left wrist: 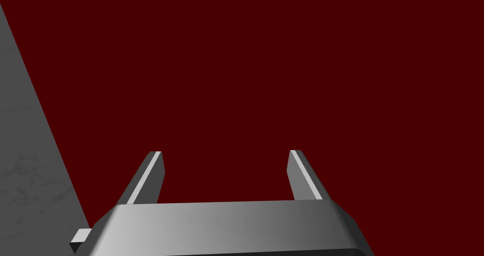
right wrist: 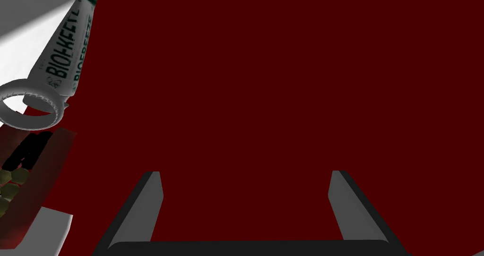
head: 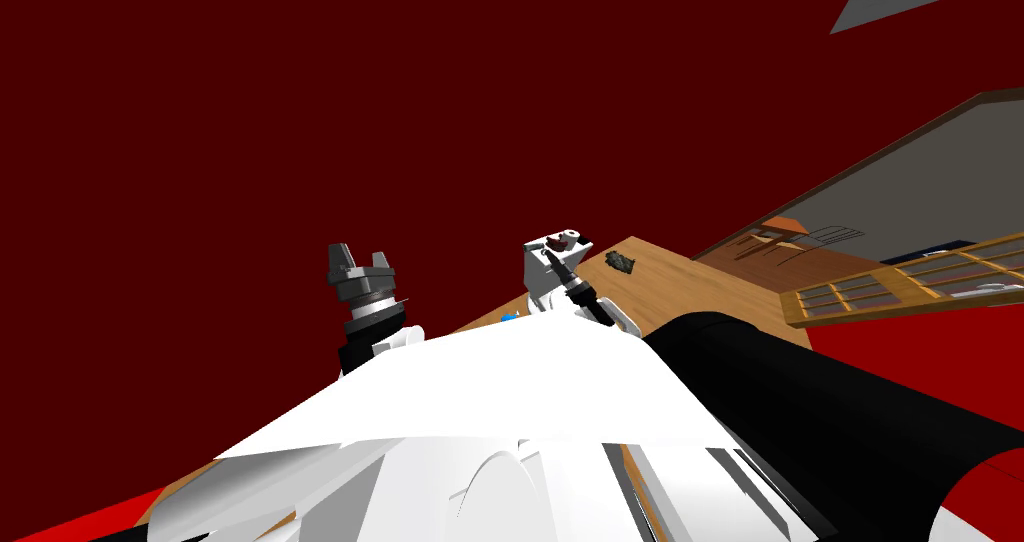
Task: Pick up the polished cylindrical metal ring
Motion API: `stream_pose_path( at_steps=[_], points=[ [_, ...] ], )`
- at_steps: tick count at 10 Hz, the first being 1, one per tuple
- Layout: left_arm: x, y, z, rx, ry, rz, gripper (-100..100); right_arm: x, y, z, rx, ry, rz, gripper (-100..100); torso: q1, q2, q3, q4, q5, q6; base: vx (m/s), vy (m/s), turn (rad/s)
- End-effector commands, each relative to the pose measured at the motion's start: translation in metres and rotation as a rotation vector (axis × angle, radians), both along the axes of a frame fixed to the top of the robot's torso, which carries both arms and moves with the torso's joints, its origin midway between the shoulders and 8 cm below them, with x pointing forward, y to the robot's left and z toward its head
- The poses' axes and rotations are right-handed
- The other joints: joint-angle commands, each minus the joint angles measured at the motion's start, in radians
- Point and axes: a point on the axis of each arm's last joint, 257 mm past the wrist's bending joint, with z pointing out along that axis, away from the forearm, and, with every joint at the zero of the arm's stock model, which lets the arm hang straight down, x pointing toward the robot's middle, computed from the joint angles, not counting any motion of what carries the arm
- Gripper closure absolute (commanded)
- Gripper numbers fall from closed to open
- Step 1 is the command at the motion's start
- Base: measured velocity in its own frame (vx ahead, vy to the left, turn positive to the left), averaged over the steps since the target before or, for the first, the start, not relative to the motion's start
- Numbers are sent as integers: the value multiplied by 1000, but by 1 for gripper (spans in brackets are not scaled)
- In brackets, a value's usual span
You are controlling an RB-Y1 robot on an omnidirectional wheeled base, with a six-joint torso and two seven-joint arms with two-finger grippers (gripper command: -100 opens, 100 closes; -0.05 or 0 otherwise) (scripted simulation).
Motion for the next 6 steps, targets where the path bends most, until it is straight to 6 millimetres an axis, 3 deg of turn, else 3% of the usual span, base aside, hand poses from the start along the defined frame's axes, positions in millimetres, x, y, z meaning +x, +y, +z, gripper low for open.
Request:
stream_pose_path(
  at_steps=[1,3,6],
  points=[
    [0,0,0,0,0,0,0,0,-3,-9,-33,22,7,-100,0,0,0,0,0,0,15,16,-20],
    [0,0,0,0,0,0,0,-6,-12,-40,-135,97,19,-100,0,0,0,0,0,0,23,21,-45],
    [0,0,0,0,0,0,0,-10,-18,-55,-212,138,39,-100,1,0,0,0,0,0,22,24,-17]
  ],
)
